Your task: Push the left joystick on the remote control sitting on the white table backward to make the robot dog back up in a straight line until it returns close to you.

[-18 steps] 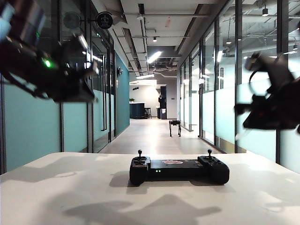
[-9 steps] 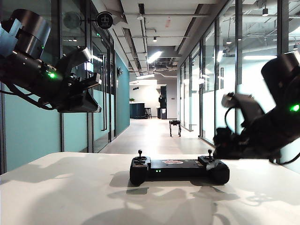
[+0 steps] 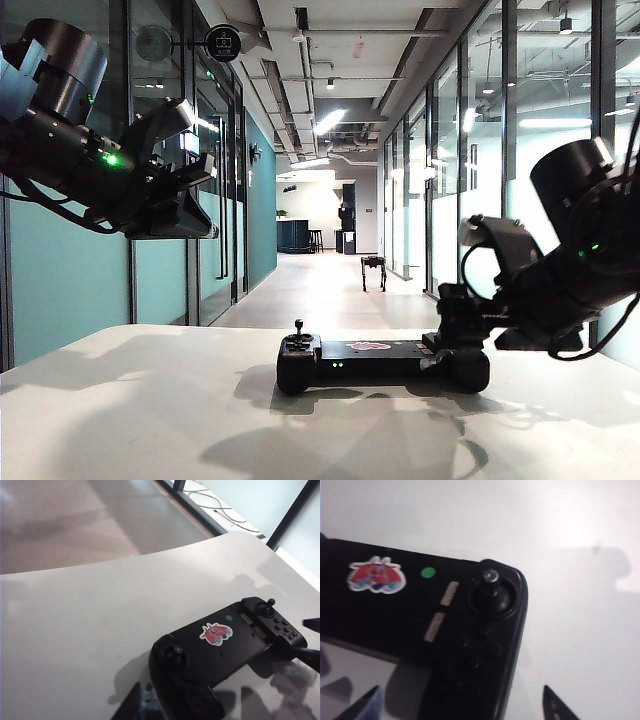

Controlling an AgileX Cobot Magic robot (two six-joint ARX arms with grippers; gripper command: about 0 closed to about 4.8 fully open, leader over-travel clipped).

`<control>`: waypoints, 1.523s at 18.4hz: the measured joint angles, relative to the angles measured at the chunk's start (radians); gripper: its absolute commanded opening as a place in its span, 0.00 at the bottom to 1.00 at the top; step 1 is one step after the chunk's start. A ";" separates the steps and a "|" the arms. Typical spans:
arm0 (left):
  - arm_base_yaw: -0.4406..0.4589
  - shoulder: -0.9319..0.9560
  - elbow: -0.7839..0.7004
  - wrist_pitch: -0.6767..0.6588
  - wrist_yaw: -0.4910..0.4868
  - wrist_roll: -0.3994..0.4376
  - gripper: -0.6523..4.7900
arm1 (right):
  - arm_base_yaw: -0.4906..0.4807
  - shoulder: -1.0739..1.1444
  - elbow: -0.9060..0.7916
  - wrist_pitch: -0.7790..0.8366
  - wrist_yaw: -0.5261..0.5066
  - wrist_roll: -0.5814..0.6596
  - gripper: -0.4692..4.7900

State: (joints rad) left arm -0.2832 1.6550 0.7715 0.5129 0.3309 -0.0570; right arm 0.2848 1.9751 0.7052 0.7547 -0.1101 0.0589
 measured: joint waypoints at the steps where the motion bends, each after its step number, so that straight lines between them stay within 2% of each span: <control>1: 0.000 0.000 0.000 0.000 0.000 0.000 0.11 | 0.000 0.010 0.016 -0.020 -0.001 0.000 0.85; 9: 0.000 0.000 0.002 0.000 0.000 0.000 0.11 | 0.000 0.102 0.109 -0.072 -0.048 0.000 0.82; 11: 0.000 0.000 0.002 0.000 0.000 0.000 0.11 | 0.000 0.102 0.114 -0.079 -0.048 0.000 0.72; 14: 0.000 0.000 0.002 0.000 0.000 0.000 0.11 | -0.002 0.103 0.119 -0.082 -0.045 -0.001 0.64; 15: 0.000 0.000 0.002 0.000 0.000 0.000 0.11 | -0.002 0.107 0.119 -0.082 -0.045 -0.001 0.57; 17: 0.000 0.000 0.002 0.000 0.001 0.000 0.11 | -0.001 0.109 0.119 -0.086 -0.035 0.000 0.54; 19: 0.000 0.000 0.002 0.000 0.003 0.000 0.11 | -0.003 0.109 0.116 -0.088 -0.042 -0.006 0.47; 25: 0.000 0.000 0.002 -0.012 0.008 0.000 0.11 | -0.001 0.109 0.116 -0.087 -0.041 -0.022 0.47; 28: 0.000 0.000 0.002 -0.013 0.011 0.000 0.11 | 0.000 0.109 0.116 -0.081 -0.039 -0.022 0.40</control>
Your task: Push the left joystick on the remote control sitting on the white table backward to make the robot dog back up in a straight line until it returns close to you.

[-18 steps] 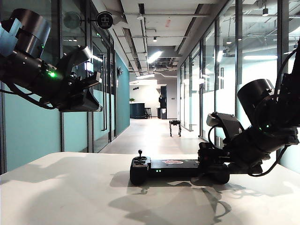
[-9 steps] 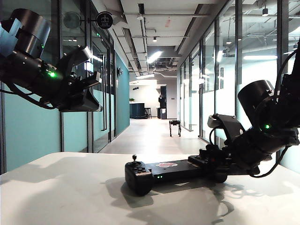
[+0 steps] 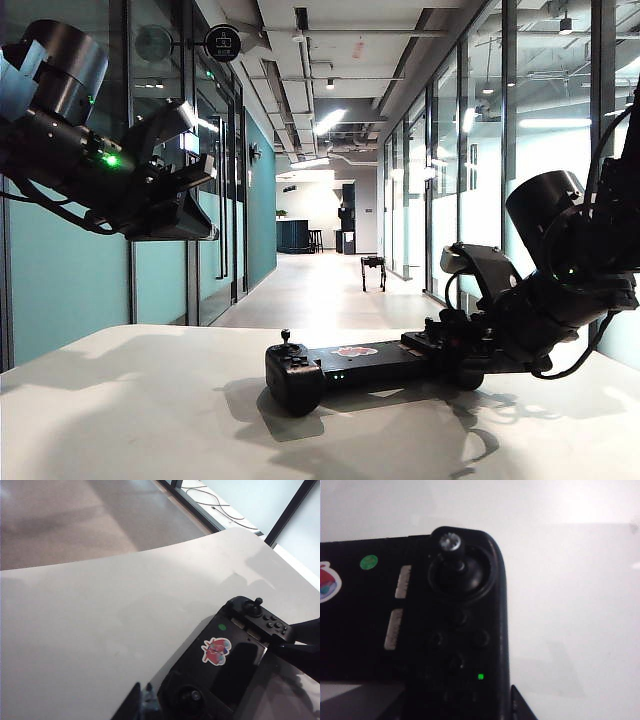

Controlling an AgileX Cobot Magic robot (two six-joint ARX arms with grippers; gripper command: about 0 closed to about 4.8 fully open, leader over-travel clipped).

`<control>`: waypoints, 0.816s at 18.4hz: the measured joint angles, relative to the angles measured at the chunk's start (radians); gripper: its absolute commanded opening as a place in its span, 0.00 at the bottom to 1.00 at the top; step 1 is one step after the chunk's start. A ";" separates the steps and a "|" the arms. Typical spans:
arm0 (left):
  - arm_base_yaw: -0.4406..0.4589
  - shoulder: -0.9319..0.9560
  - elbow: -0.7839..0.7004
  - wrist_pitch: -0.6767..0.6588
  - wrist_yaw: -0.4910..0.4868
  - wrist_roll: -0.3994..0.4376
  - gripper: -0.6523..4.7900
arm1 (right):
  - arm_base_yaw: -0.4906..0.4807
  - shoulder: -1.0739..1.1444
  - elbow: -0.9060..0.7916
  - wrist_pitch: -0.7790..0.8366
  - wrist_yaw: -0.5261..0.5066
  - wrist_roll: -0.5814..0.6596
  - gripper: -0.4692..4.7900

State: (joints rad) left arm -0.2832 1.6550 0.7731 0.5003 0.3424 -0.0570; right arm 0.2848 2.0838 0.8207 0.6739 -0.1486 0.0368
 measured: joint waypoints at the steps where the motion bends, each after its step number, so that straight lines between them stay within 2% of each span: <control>1: 0.000 0.000 0.000 0.000 0.010 0.000 0.11 | 0.002 0.000 0.000 0.005 0.003 0.000 0.40; 5: -0.002 0.004 0.000 -0.001 0.014 0.000 0.11 | 0.029 0.002 -0.001 0.041 0.082 0.006 0.40; 10: -0.003 0.075 0.012 0.005 0.015 0.000 0.11 | 0.060 0.002 -0.001 0.048 0.209 0.078 0.40; 15: -0.005 0.176 0.124 0.011 0.072 0.000 0.11 | 0.063 0.002 -0.001 0.047 0.296 0.132 0.40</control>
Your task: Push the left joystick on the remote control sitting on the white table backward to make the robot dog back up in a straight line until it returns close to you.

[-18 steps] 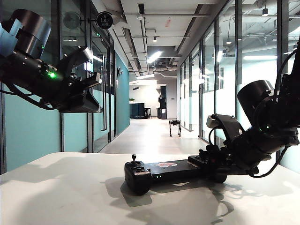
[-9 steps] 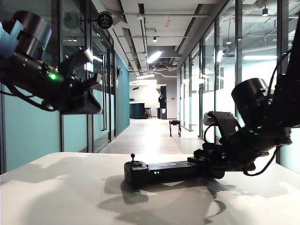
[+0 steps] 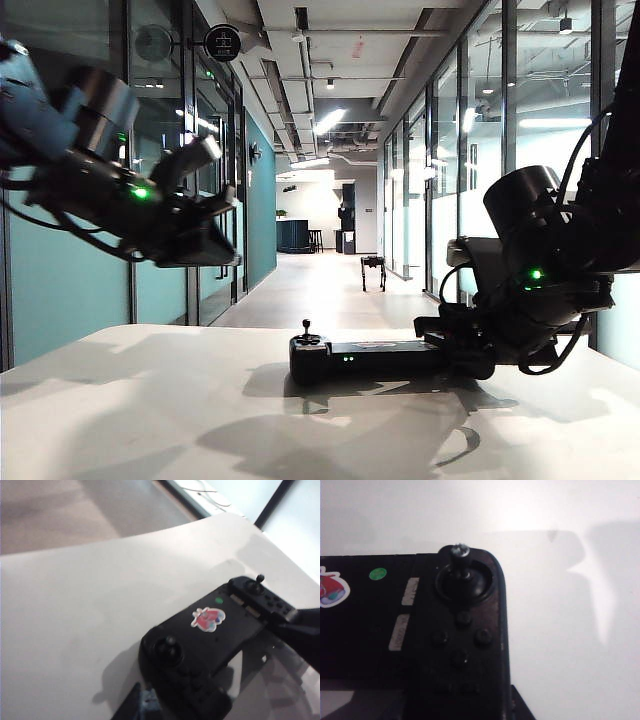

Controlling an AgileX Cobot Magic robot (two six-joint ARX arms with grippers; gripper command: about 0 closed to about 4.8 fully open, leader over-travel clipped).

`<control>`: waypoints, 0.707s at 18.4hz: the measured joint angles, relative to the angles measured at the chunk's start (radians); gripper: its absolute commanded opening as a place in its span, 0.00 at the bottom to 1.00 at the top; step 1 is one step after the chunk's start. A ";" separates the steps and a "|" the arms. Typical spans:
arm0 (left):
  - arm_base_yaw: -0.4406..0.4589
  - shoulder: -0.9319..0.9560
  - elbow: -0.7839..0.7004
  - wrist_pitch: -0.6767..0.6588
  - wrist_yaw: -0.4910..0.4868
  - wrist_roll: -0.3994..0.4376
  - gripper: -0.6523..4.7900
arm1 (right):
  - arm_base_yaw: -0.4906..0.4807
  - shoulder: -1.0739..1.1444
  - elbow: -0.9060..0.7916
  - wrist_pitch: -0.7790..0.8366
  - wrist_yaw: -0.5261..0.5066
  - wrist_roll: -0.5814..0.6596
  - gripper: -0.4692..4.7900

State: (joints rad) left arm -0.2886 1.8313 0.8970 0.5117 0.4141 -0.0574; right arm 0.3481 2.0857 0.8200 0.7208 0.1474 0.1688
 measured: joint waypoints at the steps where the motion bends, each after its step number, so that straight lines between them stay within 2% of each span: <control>1: 0.000 0.019 0.023 0.001 0.010 0.000 0.11 | 0.003 0.000 0.000 0.000 0.014 0.003 0.40; 8: 0.000 0.189 0.194 -0.007 0.080 0.000 0.11 | 0.014 0.000 0.000 0.004 0.082 0.014 0.40; 13: 0.000 0.337 0.348 -0.048 0.185 0.025 0.11 | 0.015 0.000 0.001 0.007 0.112 0.022 0.40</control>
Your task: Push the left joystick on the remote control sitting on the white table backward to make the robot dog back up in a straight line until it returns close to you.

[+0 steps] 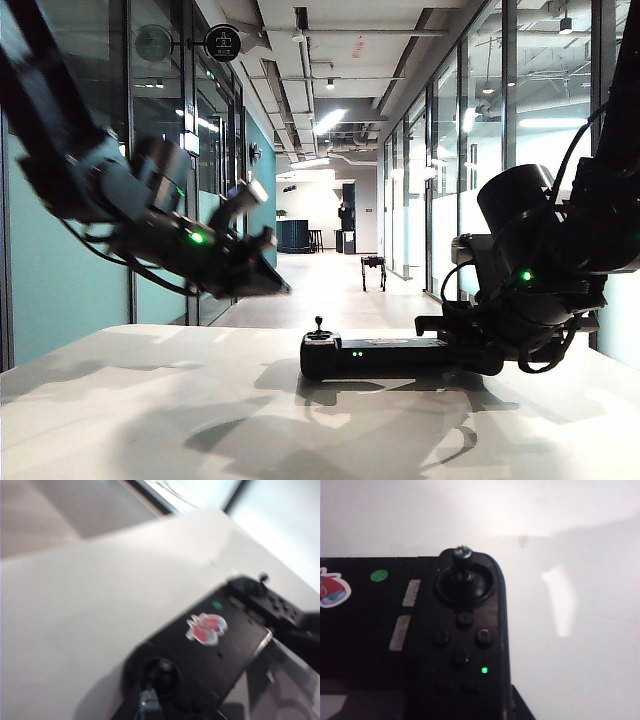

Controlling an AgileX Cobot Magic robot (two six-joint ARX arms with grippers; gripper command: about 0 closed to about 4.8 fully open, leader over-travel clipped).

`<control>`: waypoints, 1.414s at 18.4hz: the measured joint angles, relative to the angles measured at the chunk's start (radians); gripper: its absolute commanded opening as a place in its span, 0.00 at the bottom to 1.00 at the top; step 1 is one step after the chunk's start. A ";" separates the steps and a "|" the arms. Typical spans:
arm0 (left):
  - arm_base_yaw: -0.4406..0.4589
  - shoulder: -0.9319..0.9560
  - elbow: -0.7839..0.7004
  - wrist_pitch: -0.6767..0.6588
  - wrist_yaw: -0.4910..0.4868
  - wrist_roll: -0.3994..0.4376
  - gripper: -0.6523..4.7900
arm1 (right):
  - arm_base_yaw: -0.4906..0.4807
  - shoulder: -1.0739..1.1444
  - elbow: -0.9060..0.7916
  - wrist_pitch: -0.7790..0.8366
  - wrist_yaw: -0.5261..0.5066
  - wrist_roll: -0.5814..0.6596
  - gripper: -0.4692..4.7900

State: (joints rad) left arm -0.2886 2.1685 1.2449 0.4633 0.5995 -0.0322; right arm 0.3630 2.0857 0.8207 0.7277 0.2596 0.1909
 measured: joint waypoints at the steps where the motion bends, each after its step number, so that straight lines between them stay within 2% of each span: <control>1: 0.000 0.038 0.050 -0.030 0.014 0.021 0.11 | 0.000 0.000 0.000 0.000 0.002 0.006 0.40; 6: 0.000 0.130 0.200 -0.132 0.026 0.100 0.11 | 0.000 0.000 0.000 0.000 0.005 0.010 0.40; 15: -0.003 0.257 0.394 -0.227 0.071 0.156 0.11 | 0.000 0.000 -0.001 -0.001 0.006 0.011 0.40; 18: -0.024 0.298 0.496 -0.303 0.074 0.193 0.11 | 0.000 0.000 -0.001 -0.001 0.006 0.011 0.40; 22: -0.038 0.309 0.527 -0.383 0.082 0.277 0.11 | 0.000 0.000 -0.001 0.000 0.006 0.011 0.40; 26: -0.035 0.309 0.527 -0.418 0.093 0.312 0.11 | 0.000 0.000 -0.001 0.000 0.006 0.011 0.40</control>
State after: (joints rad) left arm -0.3233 2.4779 1.7721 0.0448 0.6922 0.2798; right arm 0.3626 2.0857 0.8200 0.7273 0.2661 0.2016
